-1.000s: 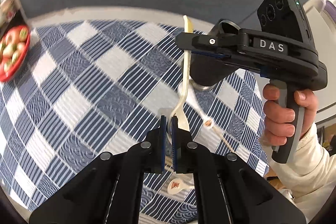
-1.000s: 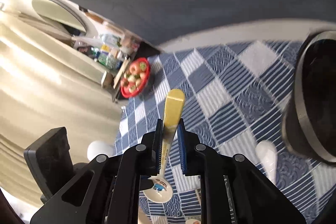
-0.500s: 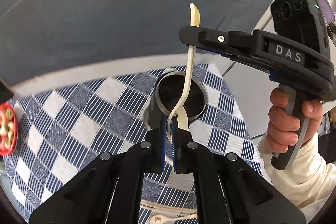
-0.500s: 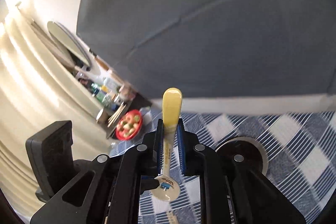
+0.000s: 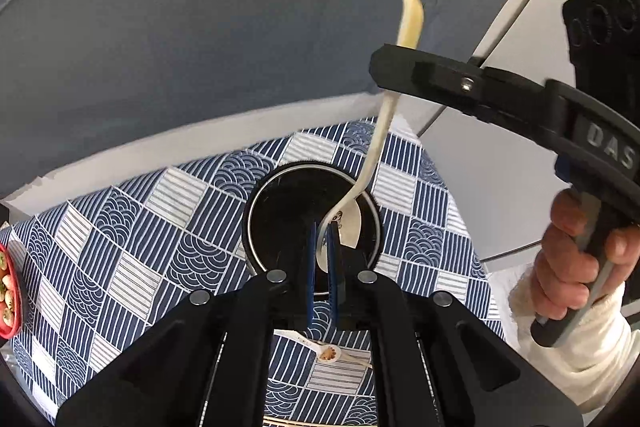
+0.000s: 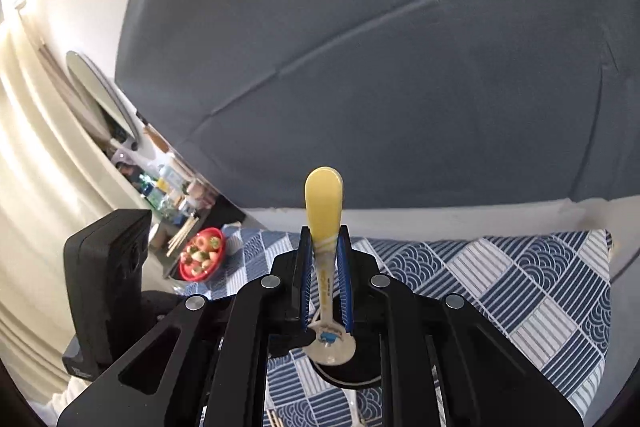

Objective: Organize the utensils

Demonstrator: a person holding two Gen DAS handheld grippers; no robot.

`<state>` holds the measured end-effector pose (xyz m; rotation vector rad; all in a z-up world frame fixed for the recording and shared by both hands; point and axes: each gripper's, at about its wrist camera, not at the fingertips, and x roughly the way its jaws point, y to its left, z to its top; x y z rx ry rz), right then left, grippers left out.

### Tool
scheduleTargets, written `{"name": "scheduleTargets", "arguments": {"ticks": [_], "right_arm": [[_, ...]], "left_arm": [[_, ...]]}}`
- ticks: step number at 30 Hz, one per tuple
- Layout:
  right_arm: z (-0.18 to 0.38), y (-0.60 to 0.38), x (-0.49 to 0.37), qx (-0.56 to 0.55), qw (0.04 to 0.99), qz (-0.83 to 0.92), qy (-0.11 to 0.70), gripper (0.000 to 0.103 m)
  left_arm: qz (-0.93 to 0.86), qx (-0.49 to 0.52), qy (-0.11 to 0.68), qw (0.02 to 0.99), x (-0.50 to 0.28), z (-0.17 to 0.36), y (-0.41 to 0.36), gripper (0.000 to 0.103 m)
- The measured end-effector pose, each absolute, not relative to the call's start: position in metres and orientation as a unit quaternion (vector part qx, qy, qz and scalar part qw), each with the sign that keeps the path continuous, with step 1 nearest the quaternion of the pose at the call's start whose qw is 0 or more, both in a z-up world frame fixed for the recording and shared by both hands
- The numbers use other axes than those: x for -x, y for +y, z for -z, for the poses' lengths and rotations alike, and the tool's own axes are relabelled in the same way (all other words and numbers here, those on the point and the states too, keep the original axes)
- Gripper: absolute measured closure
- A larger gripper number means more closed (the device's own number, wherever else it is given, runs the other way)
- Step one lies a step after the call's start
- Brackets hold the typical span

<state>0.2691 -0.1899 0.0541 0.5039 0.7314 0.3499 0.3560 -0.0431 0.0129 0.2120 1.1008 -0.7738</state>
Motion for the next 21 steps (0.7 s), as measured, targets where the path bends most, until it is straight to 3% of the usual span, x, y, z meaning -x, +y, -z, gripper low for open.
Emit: {"name": "scheduleTargets", "arguments": {"ticks": [10, 13, 14, 15, 16, 18, 21], "right_arm": [[-0.035, -0.188, -0.263, -0.233, 0.887, -0.156, 0.366, 0.091], [-0.036, -0.185, -0.262, -0.208, 0.893, -0.133, 0.376, 0.084], [-0.037, -0.185, -0.261, -0.201, 0.896, -0.127, 0.376, 0.074], [-0.038, -0.185, -0.259, -0.195, 0.899, -0.123, 0.373, 0.053], [-0.039, -0.186, -0.256, -0.192, 0.902, -0.116, 0.368, 0.044], [-0.042, -0.187, -0.250, -0.179, 0.911, -0.101, 0.357, 0.028], [-0.044, -0.187, -0.245, -0.171, 0.916, -0.094, 0.352, 0.017]], "left_arm": [[0.352, -0.115, 0.518, 0.772, -0.359, 0.000, -0.050, 0.096], [0.353, -0.112, 0.494, 0.786, -0.356, -0.009, -0.041, 0.071], [0.352, -0.103, 0.484, 0.794, -0.353, -0.014, -0.033, 0.054], [0.350, -0.096, 0.476, 0.801, -0.351, -0.018, -0.027, 0.041], [0.349, -0.093, 0.469, 0.806, -0.349, -0.020, -0.022, 0.037], [0.339, -0.092, 0.456, 0.818, -0.346, -0.024, -0.009, 0.020], [0.312, -0.086, 0.451, 0.832, -0.345, -0.019, 0.014, 0.009]]}}
